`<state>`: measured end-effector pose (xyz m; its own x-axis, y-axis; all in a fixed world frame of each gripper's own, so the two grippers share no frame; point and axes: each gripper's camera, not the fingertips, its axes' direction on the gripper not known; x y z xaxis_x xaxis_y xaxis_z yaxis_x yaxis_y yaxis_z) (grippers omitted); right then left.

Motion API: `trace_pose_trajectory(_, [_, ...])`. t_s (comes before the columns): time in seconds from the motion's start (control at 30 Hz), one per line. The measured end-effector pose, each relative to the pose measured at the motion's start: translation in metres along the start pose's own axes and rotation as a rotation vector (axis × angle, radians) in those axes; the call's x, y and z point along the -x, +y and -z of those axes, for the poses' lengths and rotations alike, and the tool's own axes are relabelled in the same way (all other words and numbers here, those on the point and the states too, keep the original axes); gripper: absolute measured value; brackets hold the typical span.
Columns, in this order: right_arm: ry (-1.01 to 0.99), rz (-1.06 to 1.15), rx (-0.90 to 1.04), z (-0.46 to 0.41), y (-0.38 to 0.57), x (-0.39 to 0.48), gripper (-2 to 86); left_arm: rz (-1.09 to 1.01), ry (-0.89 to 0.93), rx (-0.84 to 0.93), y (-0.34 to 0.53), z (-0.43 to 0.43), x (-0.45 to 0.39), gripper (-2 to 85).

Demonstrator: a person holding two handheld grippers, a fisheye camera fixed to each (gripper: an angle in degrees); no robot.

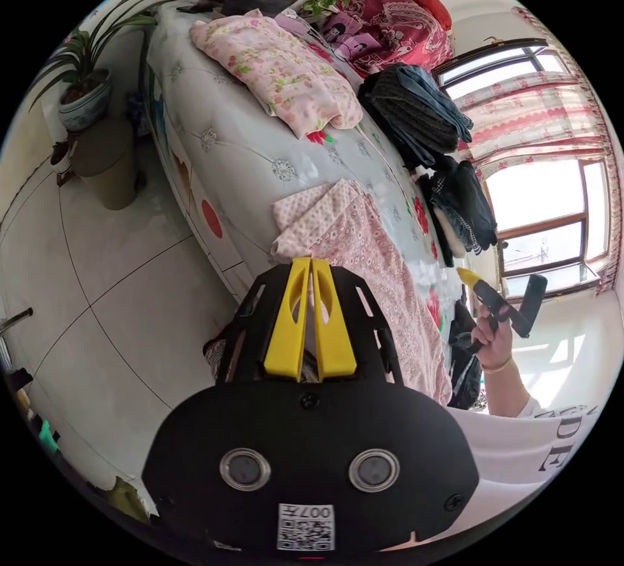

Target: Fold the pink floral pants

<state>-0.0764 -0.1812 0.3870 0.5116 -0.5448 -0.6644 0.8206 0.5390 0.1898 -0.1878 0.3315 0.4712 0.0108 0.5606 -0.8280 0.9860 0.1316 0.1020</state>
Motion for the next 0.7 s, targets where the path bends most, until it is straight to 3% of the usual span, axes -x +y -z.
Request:
trace_pose_trajectory(0.17, [0.021, 0.078, 0.165, -0.141, -0.115, 0.049, 6.5, -0.007, 0.094, -0.030, 0.003, 0.011, 0.018, -1.0])
trace_pose_trajectory(0.3, [0.047, 0.022, 0.354, -0.240, -0.146, 0.052, 3.1, -0.068, 0.122, -0.029, -0.005, 0.015, 0.021, -1.0])
trace_pose_trajectory(0.53, [0.150, 0.025, 0.156, -0.189, -0.175, 0.068, 0.0, -0.265, 0.118, -0.076, -0.024, 0.017, 0.012, -0.9])
trace_pose_trajectory(0.6, [0.165, 0.004, 0.073, -0.168, -0.179, 0.064, 0.0, -0.253, 0.151, -0.102, -0.027, 0.012, 0.022, -0.9])
trace_pose_trajectory(0.7, [0.101, -0.079, 0.101, -0.181, -0.179, 0.040, 0.4, -0.161, 0.149, -0.051, -0.030, -0.020, 0.054, -0.7])
